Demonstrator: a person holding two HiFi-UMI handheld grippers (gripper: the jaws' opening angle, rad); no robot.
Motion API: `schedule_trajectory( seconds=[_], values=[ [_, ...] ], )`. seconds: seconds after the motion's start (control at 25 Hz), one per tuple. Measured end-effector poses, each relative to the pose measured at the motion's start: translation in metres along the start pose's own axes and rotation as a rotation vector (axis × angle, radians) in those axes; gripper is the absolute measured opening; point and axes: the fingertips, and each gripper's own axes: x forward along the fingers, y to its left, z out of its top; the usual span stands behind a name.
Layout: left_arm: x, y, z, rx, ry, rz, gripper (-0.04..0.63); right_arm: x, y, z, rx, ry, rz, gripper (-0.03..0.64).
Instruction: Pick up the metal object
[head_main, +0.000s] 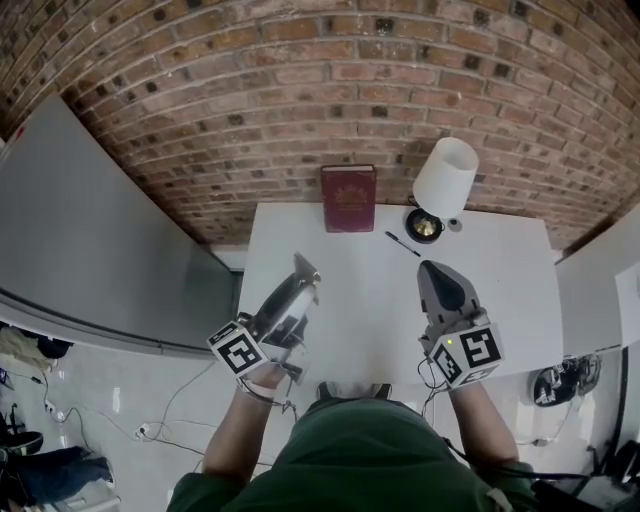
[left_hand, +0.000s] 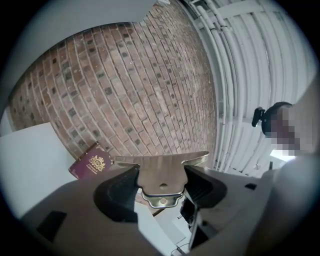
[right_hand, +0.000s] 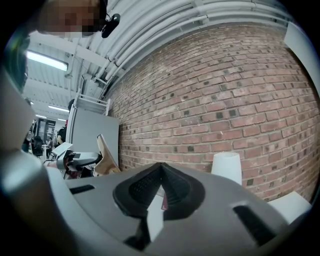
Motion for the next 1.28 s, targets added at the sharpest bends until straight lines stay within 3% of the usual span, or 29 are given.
schedule_trajectory(
  seconds=[0.24, 0.56, 1.28],
  values=[
    [-0.002, 0.000, 0.012, 0.015, -0.021, -0.002, 0.279, -0.002, -0.012, -0.005, 0.013, 0.000, -0.028, 0.005],
    [0.004, -0.008, 0.015, 0.215, 0.039, 0.055, 0.279, -0.001, -0.011, 0.000, -0.001, 0.008, -0.009, 0.005],
    [0.013, -0.008, 0.011, 0.232, 0.056, 0.037, 0.279, 0.001, -0.015, -0.004, 0.018, 0.006, -0.003, 0.003]
  ],
)
